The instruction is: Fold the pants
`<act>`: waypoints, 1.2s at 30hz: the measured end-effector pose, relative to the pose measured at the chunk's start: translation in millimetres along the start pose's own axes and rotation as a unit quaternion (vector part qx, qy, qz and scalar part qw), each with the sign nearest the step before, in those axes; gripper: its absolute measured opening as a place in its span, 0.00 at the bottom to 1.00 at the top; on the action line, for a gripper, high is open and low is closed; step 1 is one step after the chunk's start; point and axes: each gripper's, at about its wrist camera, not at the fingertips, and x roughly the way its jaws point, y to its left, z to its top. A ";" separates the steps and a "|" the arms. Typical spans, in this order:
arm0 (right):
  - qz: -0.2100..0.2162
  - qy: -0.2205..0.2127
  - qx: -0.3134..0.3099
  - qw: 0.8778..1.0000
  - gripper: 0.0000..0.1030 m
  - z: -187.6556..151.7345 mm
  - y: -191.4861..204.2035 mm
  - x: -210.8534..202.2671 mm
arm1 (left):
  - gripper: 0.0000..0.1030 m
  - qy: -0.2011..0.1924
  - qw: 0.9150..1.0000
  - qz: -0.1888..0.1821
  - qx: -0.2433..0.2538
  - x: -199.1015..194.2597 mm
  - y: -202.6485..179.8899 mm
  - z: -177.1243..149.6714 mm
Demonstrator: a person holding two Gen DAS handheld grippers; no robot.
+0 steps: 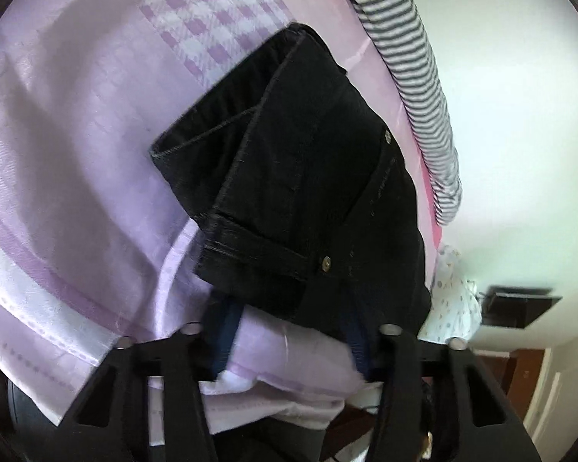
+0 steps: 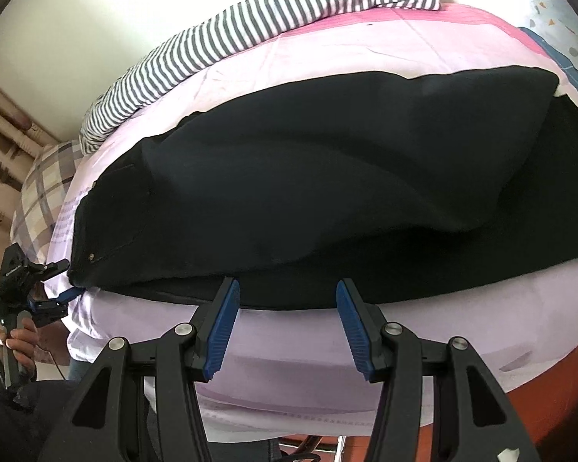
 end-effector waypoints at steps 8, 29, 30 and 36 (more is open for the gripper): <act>-0.003 -0.008 0.049 0.999 0.49 -6.1 -24.7 -1.4 | 0.16 -0.064 0.996 0.017 0.052 -11.0 -22.2 -3.0; 0.066 -0.085 0.249 0.962 0.37 6.3 -90.7 10.4 | 0.15 -0.086 0.994 0.000 0.061 -28.3 -27.5 17.4; 0.077 -0.086 0.253 0.960 0.33 6.6 -91.4 12.0 | 0.15 -0.087 0.994 0.000 0.061 -29.1 -27.6 18.4; 0.084 -0.094 0.251 0.960 0.09 8.4 -87.3 16.1 | 0.15 -0.085 0.994 0.010 0.072 -29.0 -30.1 21.6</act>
